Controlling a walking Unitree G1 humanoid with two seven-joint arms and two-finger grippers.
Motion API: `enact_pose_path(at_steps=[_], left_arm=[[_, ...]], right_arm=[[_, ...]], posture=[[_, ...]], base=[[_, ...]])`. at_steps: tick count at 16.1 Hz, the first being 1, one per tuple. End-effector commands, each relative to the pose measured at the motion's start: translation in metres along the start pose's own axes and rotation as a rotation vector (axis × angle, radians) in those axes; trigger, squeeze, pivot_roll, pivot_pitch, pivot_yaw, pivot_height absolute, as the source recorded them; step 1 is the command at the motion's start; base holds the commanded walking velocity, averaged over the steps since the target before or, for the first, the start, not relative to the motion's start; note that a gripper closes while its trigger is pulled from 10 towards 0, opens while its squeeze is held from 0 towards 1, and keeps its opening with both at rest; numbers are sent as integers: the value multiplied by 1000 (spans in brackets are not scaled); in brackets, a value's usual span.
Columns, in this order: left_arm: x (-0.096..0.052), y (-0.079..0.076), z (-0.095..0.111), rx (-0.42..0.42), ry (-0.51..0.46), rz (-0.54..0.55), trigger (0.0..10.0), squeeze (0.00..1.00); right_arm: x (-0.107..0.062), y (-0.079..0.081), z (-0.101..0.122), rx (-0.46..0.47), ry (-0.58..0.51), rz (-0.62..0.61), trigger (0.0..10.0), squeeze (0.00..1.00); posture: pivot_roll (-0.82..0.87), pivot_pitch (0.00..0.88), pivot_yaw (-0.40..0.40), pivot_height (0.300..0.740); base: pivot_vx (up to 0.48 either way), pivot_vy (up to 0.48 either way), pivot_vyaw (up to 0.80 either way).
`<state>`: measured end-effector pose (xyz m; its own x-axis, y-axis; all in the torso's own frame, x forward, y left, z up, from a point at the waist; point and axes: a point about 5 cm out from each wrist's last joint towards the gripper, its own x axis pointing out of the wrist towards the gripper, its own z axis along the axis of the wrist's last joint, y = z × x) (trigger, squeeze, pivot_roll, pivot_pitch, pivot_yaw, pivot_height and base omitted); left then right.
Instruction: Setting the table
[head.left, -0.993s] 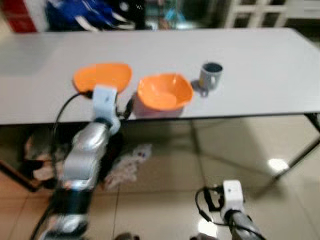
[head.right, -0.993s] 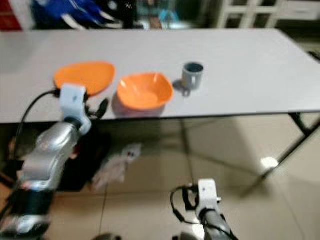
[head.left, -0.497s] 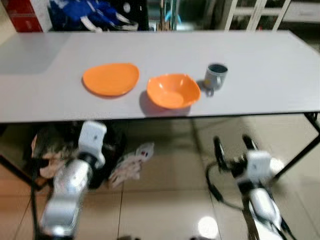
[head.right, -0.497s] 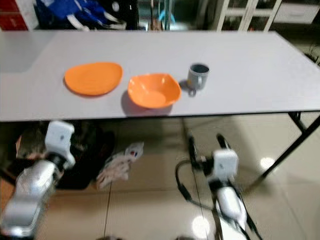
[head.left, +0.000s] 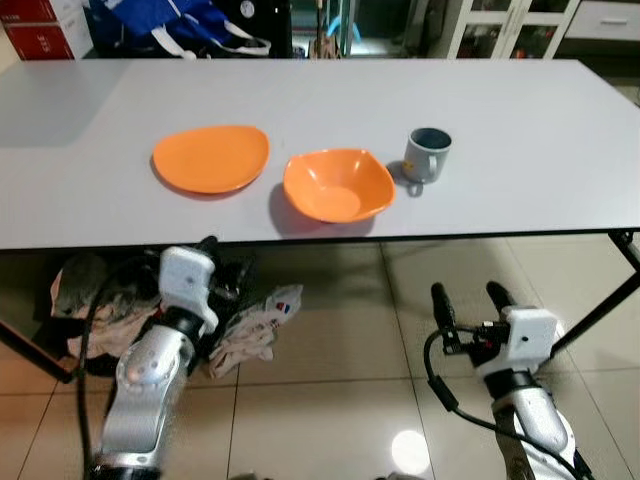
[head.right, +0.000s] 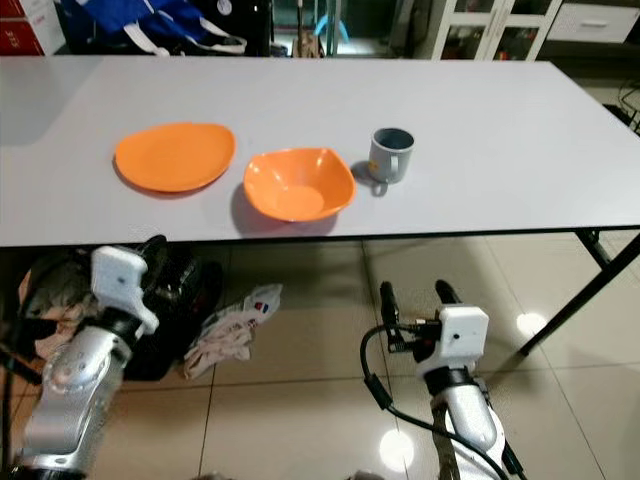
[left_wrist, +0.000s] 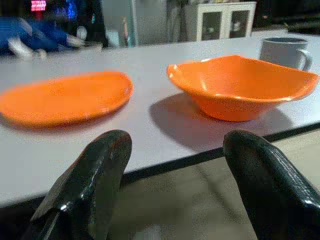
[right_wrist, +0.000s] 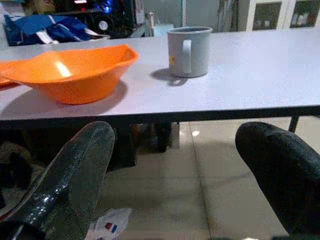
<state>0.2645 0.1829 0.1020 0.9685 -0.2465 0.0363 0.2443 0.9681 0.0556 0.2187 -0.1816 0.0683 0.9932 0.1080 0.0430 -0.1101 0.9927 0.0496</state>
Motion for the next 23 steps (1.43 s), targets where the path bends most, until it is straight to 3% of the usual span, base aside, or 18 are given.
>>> enact_pose_path(at_steps=[1, 2, 7, 14, 17, 19, 23], left_arm=[[0, 1, -4, -82, 20, 41, 10000, 0], [2, 0, -5, -119, 26, 53, 10000, 0], [10, 0, -3, -92, 54, 33, 10000, 0], [24, -5, 9, -93, 42, 23, 10000, 0], [31, -7, 11, -44, 60, 17, 10000, 0], [36, -8, 19, -4, 30, 15, 10000, 0], [44, -17, 33, -36, -19, -17, 10000, 0]], right_arm=[[1, -1, 5, 10, -11, 5, 10000, 0], [2, 0, 4, 5, -3, 14, 10000, 0], [6, 2, 5, 1, 7, 28, 10000, 0], [7, -6, -11, -12, 41, 34, 10000, 0], [8, -8, -17, -15, 54, 34, 10000, 0], [10, -7, -18, -17, 52, 37, 10000, 0], [9, -1, -12, -25, 26, 43, 10000, 0]], posture=[[-66, 0, 1, 727], [-66, 0, 1, 727], [-62, 5, -2, 727], [-69, 10, -1, 727], [-72, 8, 2, 727], [-75, 9, 5, 727], [-78, 10, 7, 727]], base=[[0, 0, 0], [0, 0, 0], [0, 0, 0], [0, 460, 0], [0, 153, 0], [0, 0, 0], [472, 0, 0]])
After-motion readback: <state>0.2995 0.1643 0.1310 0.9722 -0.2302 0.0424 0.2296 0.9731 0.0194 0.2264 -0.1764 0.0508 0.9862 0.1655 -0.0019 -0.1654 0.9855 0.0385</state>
